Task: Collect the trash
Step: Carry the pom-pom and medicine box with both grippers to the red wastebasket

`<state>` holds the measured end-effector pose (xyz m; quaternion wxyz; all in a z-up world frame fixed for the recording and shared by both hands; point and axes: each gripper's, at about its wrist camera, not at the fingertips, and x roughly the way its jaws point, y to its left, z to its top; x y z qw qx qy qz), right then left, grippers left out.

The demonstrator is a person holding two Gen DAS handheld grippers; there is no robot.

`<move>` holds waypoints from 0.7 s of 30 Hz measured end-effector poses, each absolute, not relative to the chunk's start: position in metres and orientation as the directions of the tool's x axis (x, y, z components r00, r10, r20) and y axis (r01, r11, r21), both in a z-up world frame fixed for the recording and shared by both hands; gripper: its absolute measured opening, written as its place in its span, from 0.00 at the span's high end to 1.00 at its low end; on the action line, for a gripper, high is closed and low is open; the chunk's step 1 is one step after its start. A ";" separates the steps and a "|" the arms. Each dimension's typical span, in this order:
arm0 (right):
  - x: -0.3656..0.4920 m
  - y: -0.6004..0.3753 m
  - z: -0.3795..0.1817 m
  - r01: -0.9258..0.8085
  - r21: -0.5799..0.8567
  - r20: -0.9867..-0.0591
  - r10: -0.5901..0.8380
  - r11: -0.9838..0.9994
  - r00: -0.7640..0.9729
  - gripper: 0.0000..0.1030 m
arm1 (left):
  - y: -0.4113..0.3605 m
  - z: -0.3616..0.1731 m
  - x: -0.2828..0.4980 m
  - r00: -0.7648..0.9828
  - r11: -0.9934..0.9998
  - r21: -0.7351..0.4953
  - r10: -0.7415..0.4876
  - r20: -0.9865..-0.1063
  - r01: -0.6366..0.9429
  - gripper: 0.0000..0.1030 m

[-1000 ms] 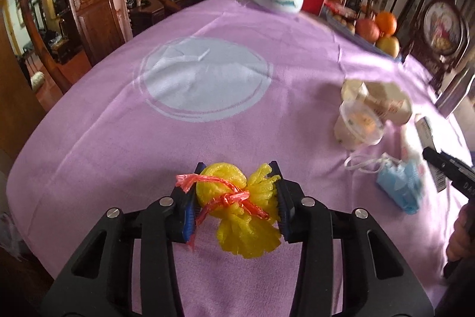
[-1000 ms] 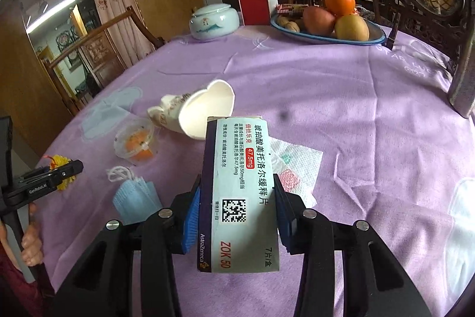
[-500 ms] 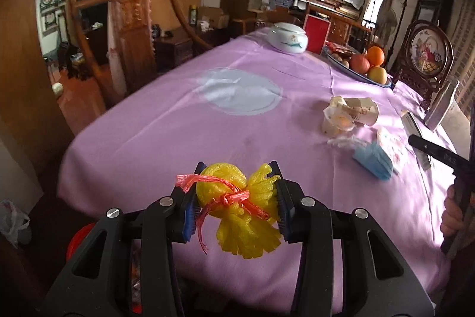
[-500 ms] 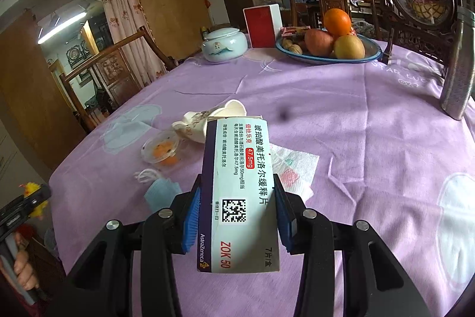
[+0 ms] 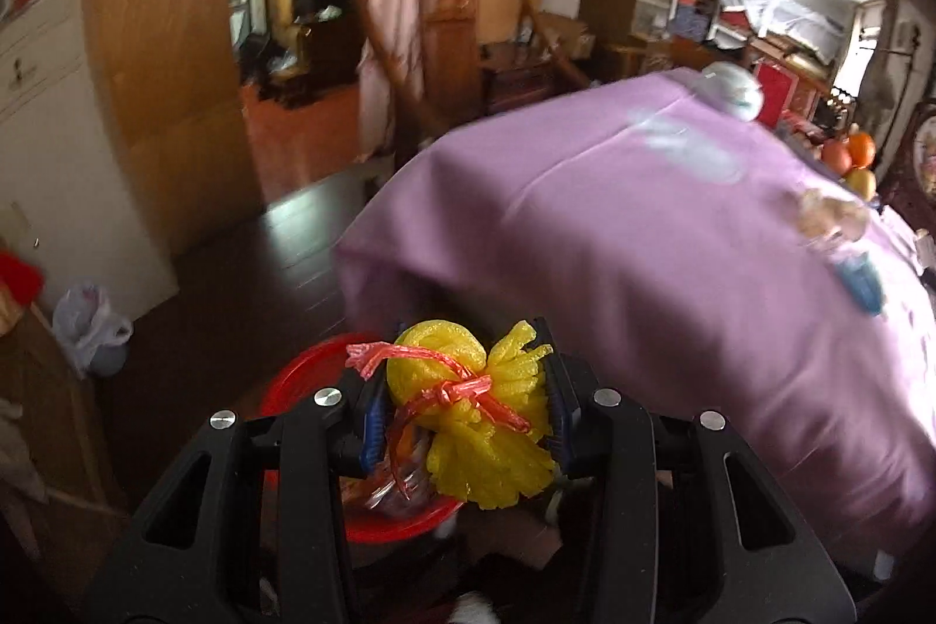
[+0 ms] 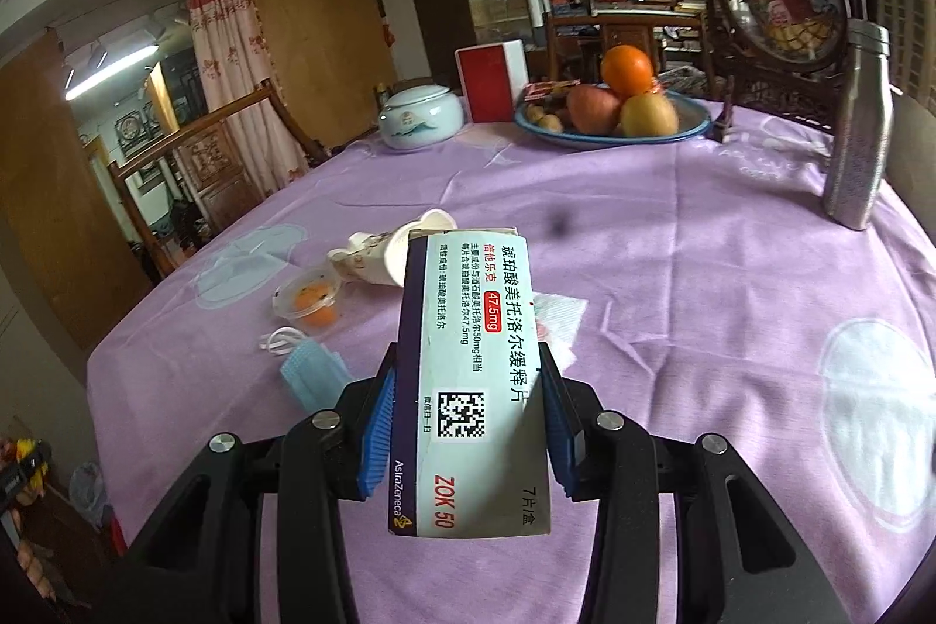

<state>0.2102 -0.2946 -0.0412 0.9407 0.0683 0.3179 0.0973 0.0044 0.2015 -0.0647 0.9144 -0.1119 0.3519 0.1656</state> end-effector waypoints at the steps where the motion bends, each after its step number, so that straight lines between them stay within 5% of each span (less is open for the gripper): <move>1: 0.210 -0.295 -0.041 -0.134 0.190 -0.581 0.221 0.973 0.783 0.58 | 0.212 -0.073 0.000 0.687 0.915 -0.107 0.211 -0.696 -0.390 0.59; 10: 0.186 -0.279 -0.026 -0.112 0.287 -0.556 0.260 0.952 0.789 0.58 | 0.288 -0.125 -0.014 0.633 0.842 -0.236 0.152 -0.759 -0.485 0.59; 21: 0.132 -0.097 -0.008 -0.427 0.249 -0.564 0.488 0.869 0.666 0.58 | 0.314 -0.164 -0.004 0.596 0.842 -0.269 0.075 -0.800 -0.468 0.55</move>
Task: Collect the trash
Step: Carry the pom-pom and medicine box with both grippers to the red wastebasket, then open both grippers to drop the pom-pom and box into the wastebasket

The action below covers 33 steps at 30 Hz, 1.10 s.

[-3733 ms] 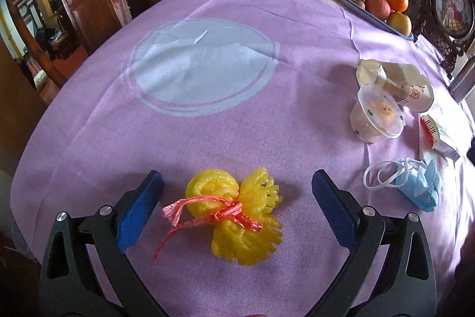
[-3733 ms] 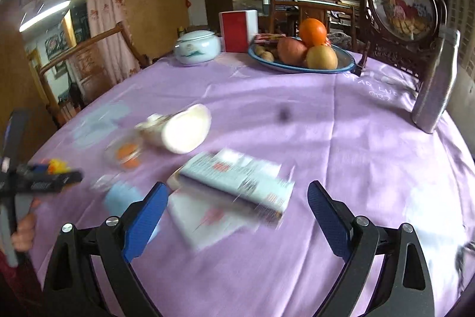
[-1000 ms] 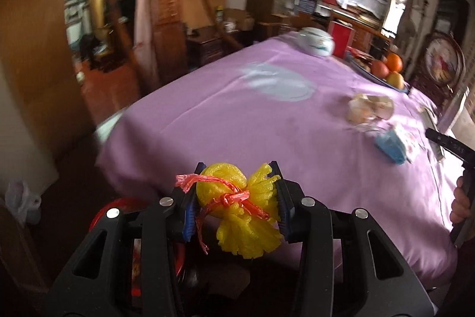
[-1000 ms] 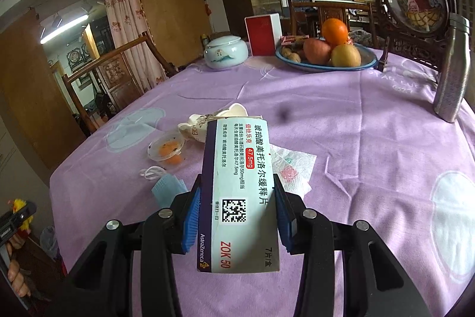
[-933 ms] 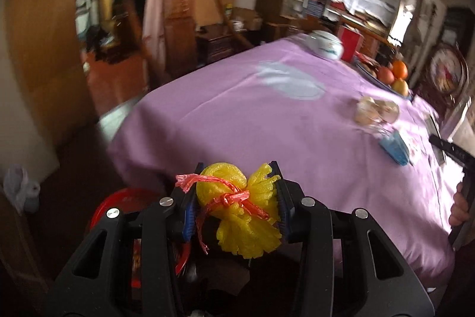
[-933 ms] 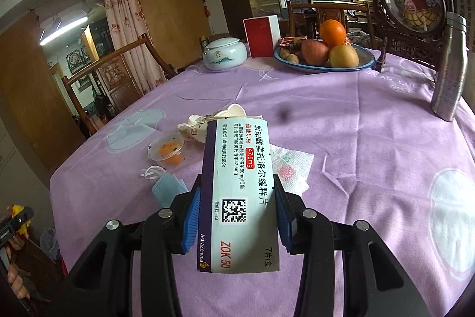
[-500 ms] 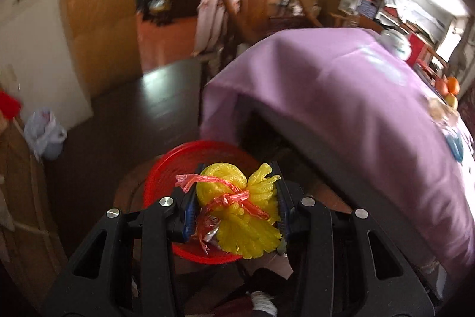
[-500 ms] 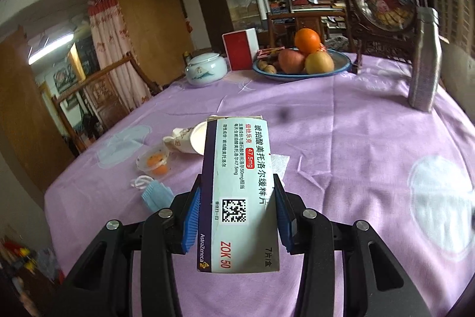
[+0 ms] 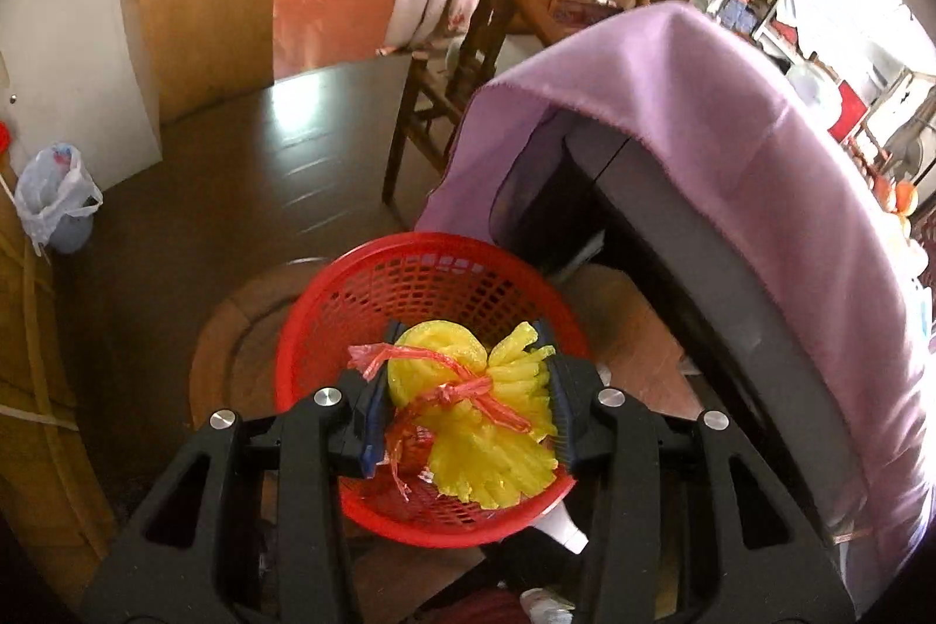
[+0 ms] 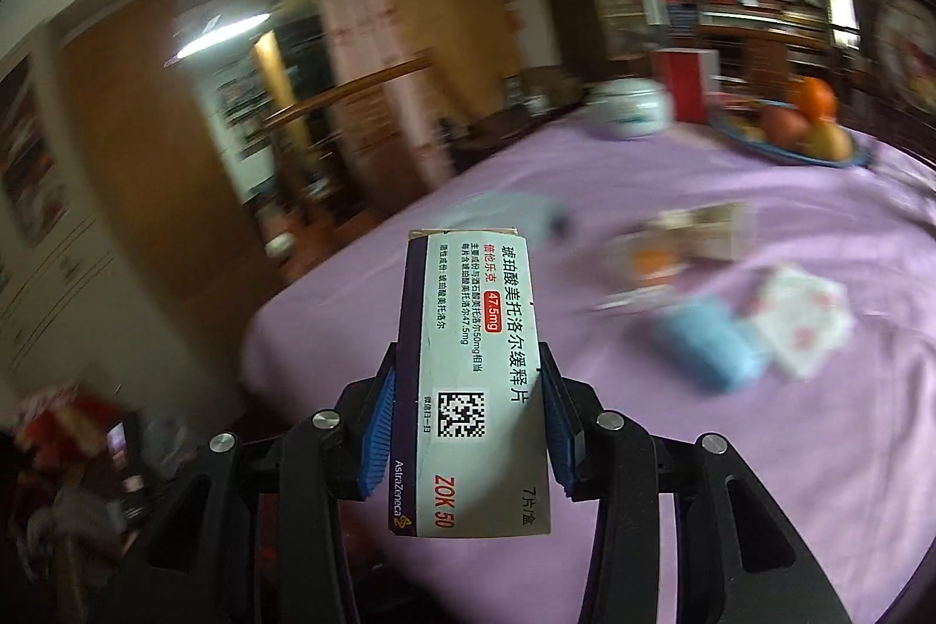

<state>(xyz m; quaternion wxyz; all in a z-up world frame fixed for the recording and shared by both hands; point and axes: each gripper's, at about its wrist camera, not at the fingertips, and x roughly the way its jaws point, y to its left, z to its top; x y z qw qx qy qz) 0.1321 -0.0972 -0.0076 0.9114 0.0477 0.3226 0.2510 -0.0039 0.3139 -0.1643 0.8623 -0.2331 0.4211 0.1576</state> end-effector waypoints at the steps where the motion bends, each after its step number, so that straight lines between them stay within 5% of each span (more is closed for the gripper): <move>1: 0.126 -0.077 -0.011 -0.459 0.251 -0.569 0.513 0.852 0.643 0.58 | 0.316 -0.169 -0.002 0.577 0.840 -0.259 0.077 -0.813 -0.477 0.49; 8: 0.097 0.019 -0.037 -0.588 0.293 -0.610 0.621 0.754 0.493 0.58 | 0.345 -0.172 -0.015 0.532 0.792 -0.239 0.124 -0.838 -0.562 0.16; 17: 0.078 0.091 -0.080 -0.652 0.311 -0.688 0.638 0.691 0.347 0.58 | 0.384 -0.152 -0.048 0.469 0.617 -0.179 0.347 -0.812 -0.766 0.08; 22: 0.072 0.128 -0.089 -0.684 0.289 -0.712 0.628 0.670 0.314 0.57 | 0.399 -0.157 -0.058 0.453 0.549 -0.206 0.363 -0.814 -0.810 0.07; 25: 0.077 0.153 -0.094 -0.687 0.212 -0.722 0.585 0.695 0.369 0.39 | 0.407 -0.159 -0.060 0.439 0.523 -0.210 0.364 -0.822 -0.826 0.07; 33: 0.070 0.138 -0.089 -0.666 0.202 -0.708 0.577 0.718 0.407 0.36 | 0.407 -0.158 -0.061 0.456 0.530 -0.229 0.350 -0.818 -0.817 0.07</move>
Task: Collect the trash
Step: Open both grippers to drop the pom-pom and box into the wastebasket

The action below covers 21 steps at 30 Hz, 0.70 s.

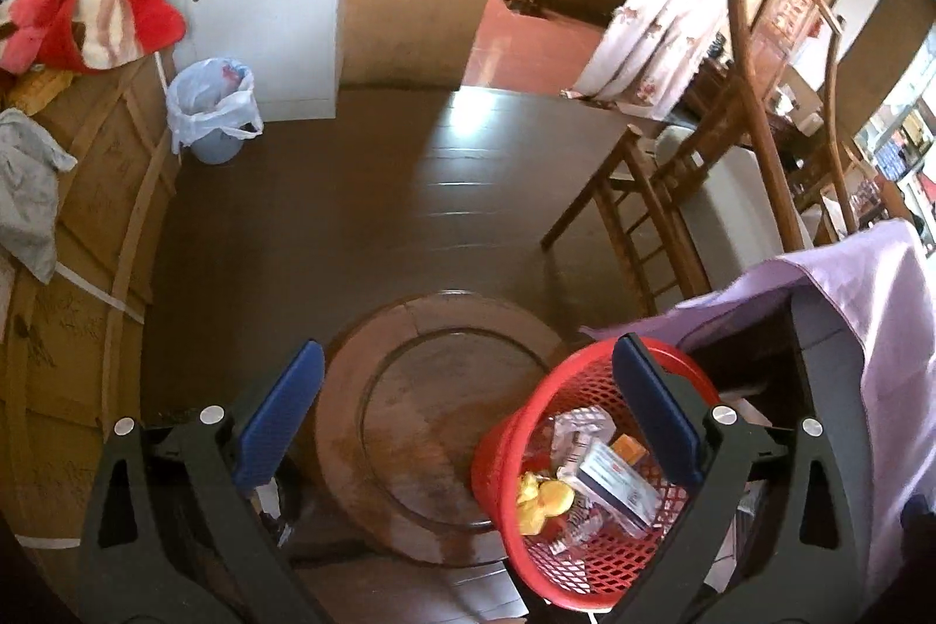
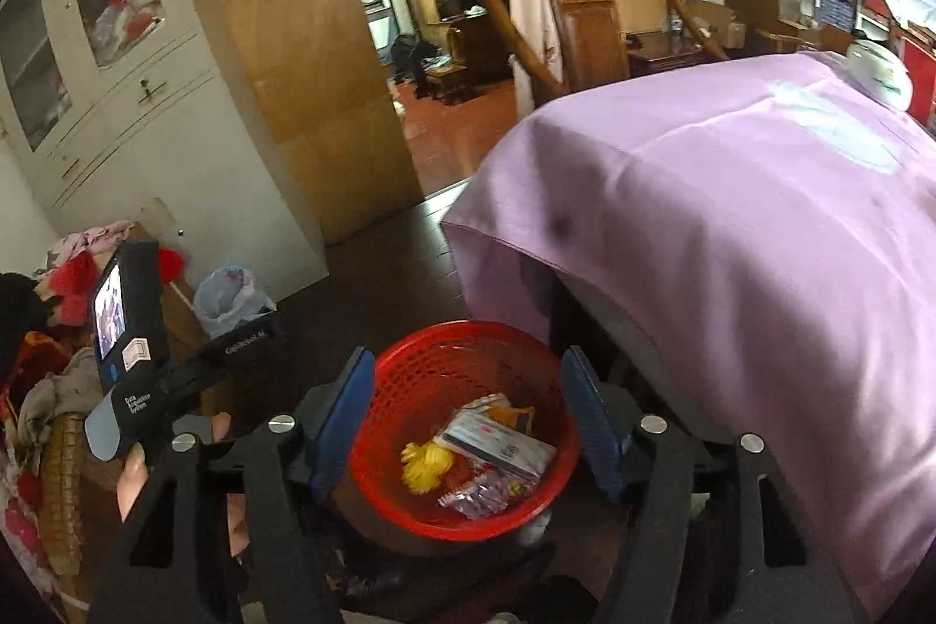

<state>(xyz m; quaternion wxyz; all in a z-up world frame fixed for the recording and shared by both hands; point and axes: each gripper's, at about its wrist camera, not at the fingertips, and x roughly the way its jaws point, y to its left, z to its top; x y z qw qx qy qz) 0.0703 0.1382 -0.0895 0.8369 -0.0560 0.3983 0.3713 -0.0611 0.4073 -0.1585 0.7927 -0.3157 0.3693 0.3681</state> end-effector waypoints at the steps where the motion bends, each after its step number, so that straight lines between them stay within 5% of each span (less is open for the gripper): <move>1: 0.072 0.138 -0.089 -0.661 0.211 -0.707 0.579 0.721 0.406 0.36 | 0.405 -0.158 -0.060 0.459 0.537 -0.227 0.349 -0.817 -0.813 0.07; 12: 0.050 0.090 -0.081 -0.617 0.198 -0.698 0.552 0.761 0.457 0.29 | 0.359 -0.141 -0.037 0.520 0.687 -0.179 0.328 -0.789 -0.704 0.07; 21: 0.042 0.039 -0.065 -0.545 0.182 -0.663 0.512 0.818 0.546 0.28 | 0.288 -0.102 -0.034 0.657 0.825 -0.101 0.362 -0.661 -0.556 0.06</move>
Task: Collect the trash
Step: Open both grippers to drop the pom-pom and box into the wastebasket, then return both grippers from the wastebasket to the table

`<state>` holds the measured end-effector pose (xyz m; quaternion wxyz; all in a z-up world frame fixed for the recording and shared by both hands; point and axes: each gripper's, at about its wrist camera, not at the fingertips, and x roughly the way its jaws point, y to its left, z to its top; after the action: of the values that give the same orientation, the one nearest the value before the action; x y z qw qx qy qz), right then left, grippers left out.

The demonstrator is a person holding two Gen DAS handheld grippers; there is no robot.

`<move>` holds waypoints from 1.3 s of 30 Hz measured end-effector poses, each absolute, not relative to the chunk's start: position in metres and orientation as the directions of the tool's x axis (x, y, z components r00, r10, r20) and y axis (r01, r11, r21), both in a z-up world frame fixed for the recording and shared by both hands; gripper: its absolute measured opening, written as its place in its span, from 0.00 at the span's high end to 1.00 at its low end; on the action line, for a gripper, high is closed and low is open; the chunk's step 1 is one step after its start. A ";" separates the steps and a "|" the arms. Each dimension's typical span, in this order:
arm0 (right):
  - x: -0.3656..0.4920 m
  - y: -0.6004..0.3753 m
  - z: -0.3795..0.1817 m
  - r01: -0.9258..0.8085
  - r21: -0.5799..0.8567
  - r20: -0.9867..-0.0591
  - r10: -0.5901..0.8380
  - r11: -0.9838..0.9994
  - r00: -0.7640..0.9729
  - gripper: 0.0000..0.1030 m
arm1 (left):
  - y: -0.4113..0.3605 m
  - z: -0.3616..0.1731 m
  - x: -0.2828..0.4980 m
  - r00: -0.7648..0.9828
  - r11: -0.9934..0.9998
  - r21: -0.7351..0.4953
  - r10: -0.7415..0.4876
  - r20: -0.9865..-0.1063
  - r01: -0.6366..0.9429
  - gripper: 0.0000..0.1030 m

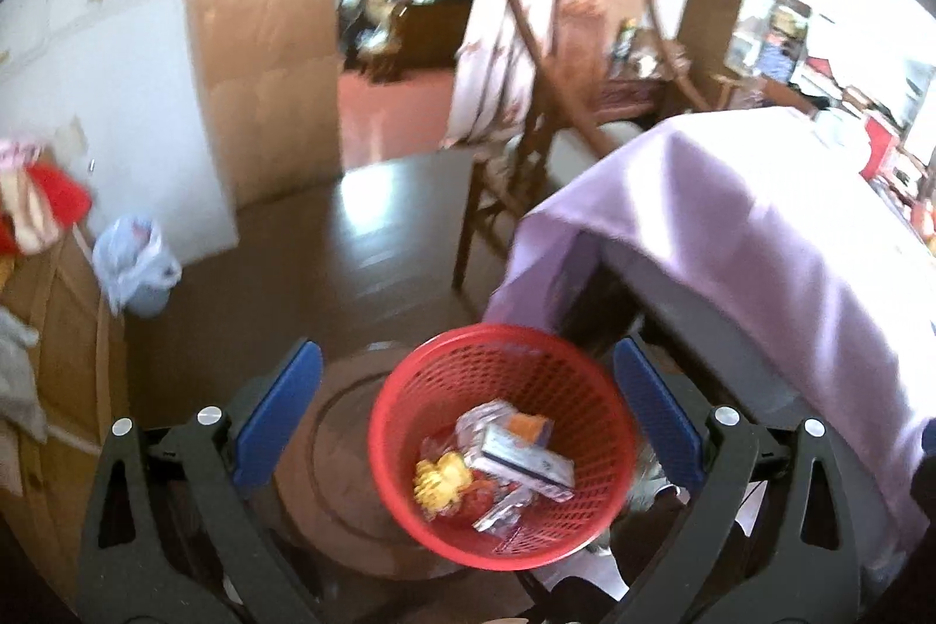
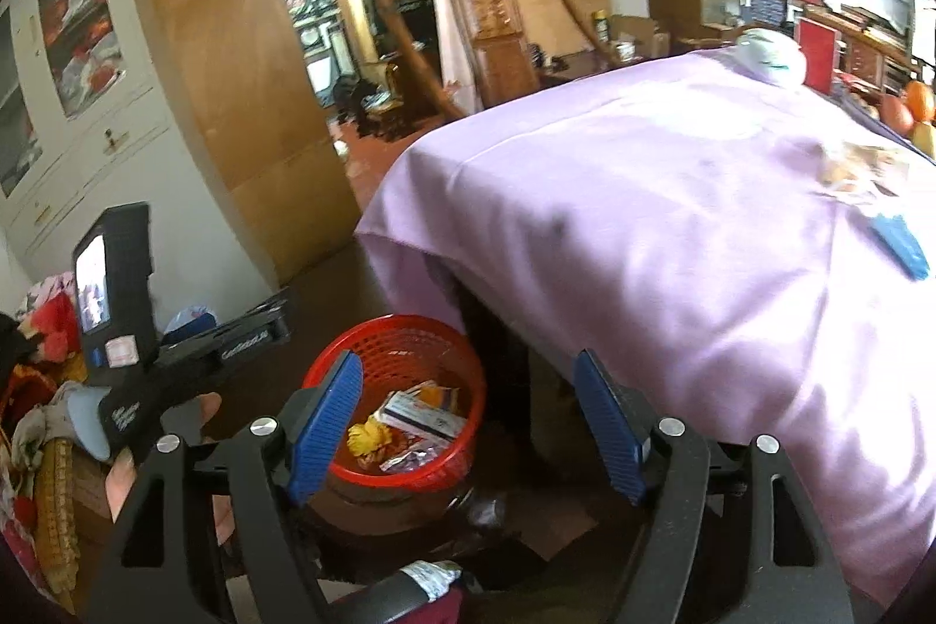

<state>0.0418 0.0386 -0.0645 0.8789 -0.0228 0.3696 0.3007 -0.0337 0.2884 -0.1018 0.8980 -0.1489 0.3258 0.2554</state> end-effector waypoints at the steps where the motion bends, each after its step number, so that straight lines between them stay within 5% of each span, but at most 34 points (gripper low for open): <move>1: 0.040 0.034 -0.063 -0.539 0.183 -0.659 0.510 0.822 0.553 0.28 | 0.279 -0.096 -0.036 0.678 0.838 -0.097 0.360 -0.640 -0.536 0.06; 16: -0.008 -0.067 -0.019 -0.417 0.168 -0.526 0.438 0.894 0.729 0.22 | 0.201 -0.043 -0.060 0.819 0.923 -0.054 0.310 -0.483 -0.382 0.06; 24: -0.034 -0.143 -0.005 -0.322 0.224 -0.430 0.390 0.920 0.814 0.18 | 0.134 -0.017 -0.080 0.875 0.950 0.097 0.311 -0.370 -0.296 0.06; 39: 0.000 -0.255 -0.038 -0.116 0.292 -0.457 0.245 0.949 0.855 0.17 | 0.043 -0.060 -0.026 0.844 0.958 0.272 0.221 -0.488 -0.094 0.06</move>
<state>0.0004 -0.2548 -0.0376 0.9545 0.1281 0.2520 0.0945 -0.0256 0.0430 -0.0601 0.9527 0.1196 0.2667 0.0827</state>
